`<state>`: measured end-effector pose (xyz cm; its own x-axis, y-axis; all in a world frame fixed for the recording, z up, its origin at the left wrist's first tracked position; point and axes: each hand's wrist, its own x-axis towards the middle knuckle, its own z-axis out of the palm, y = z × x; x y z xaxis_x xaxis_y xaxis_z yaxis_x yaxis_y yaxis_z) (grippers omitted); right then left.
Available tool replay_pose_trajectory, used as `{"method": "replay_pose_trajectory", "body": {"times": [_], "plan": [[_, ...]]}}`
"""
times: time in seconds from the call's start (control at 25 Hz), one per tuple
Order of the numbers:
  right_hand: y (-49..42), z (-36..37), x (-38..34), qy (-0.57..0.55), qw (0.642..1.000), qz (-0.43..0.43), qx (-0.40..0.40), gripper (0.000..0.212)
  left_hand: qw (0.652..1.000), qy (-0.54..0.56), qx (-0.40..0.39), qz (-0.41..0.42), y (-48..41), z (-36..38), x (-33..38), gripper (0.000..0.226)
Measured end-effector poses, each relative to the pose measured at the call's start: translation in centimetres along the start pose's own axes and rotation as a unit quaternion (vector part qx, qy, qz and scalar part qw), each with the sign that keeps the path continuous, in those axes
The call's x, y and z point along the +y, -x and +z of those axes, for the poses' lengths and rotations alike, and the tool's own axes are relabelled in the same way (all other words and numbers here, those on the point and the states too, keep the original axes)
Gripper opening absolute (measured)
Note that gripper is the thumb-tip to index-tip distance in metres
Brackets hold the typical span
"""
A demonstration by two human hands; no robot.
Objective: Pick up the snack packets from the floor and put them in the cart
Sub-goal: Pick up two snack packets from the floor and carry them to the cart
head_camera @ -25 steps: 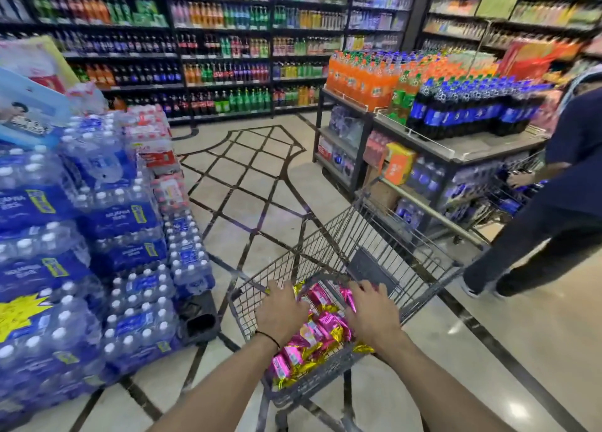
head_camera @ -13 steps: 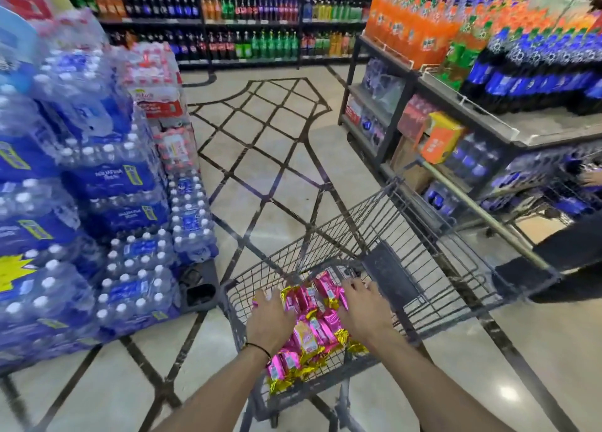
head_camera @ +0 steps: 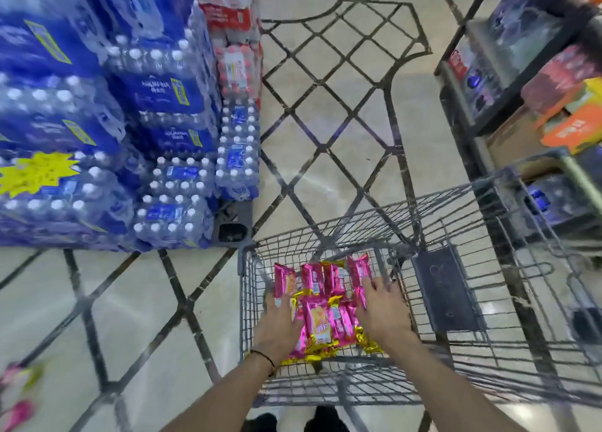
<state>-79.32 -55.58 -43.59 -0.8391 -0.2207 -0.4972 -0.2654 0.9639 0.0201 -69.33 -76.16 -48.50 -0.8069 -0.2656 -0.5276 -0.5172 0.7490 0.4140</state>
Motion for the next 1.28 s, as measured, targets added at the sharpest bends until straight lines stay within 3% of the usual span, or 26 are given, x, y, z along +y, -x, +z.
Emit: {"method": "replay_pose_trajectory", "body": {"times": [0.44, 0.72, 1.28], "plan": [[-7.5, 10.2, 1.7, 0.039, 0.994, -0.086, -0.062, 0.063, 0.995, 0.01, -0.018, -0.096, -4.7, 9.4, -2.9, 0.057], [-10.4, 15.7, 1.3, 0.039, 0.994, -0.081, -0.068, 0.065, 0.992, 0.027, 0.018, -0.119, -6.2, 12.3, -5.0, 0.048], [-8.5, 14.3, 1.6, -0.008, 0.998, -0.053, -0.034, 0.057, 0.993, -0.026, 0.005, -0.114, -5.1, 10.8, -3.6, 0.059]]}}
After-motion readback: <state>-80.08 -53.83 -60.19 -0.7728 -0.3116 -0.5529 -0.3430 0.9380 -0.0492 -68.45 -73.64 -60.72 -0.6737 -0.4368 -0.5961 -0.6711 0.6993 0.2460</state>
